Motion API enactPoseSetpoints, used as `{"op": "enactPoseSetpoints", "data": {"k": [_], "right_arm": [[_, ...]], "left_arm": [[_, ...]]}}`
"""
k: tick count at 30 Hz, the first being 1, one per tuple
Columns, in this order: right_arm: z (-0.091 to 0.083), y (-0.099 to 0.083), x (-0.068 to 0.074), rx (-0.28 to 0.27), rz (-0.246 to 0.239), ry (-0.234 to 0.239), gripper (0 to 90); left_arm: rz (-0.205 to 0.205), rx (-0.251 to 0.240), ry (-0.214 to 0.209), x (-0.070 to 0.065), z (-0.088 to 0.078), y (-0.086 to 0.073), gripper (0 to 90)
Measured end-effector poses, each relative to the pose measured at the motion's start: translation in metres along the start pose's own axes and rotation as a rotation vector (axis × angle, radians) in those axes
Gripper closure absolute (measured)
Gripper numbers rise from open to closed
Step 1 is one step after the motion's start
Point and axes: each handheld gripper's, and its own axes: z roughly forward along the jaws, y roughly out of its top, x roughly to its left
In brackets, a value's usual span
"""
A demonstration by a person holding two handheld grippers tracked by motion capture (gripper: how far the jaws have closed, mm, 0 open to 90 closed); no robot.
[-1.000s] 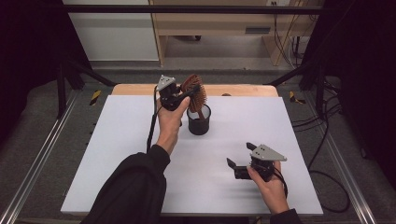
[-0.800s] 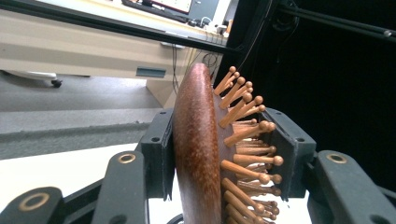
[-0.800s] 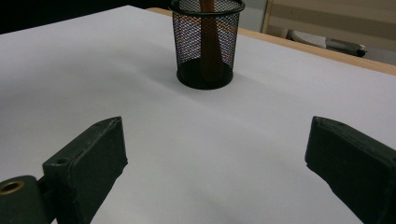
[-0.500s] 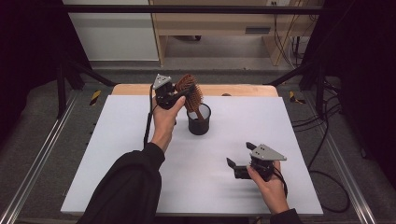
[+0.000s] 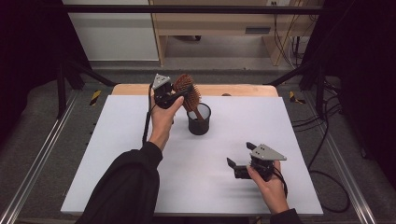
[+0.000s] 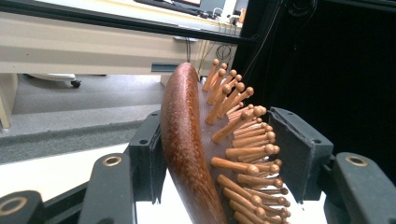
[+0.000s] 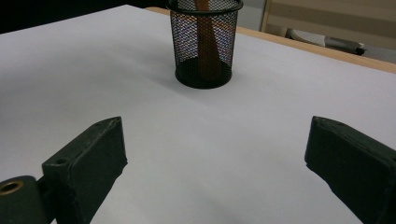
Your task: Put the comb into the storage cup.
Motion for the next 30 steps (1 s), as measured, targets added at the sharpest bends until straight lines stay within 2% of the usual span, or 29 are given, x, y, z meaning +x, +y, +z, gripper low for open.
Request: {"op": "enactPoseSetpoints", "data": {"k": [5, 9, 19, 22, 30], "right_arm": [[0.000, 0.000, 0.000, 0.001, -0.001, 0.001, 5.5], [0.000, 0.000, 0.000, -0.002, 0.002, 0.000, 5.7], [0.000, 0.000, 0.000, 0.001, 0.001, 0.001, 5.6], [0.000, 0.000, 0.000, 0.001, 0.000, 0.002, 5.6], [0.000, 0.000, 0.000, 0.002, 0.001, 0.002, 5.5]], "left_arm": [[0.005, 0.001, 0.001, 0.001, 0.000, 0.000, 40.4], [0.004, -0.002, 0.023, 0.002, 0.000, 0.000, 39.1], [0.002, 0.004, 0.027, 0.007, 0.000, -0.001, 38.3], [-0.015, 0.006, 0.025, 0.009, 0.000, -0.001, 38.3], [-0.019, 0.009, 0.031, 0.011, -0.001, -0.002, 37.4]]}}
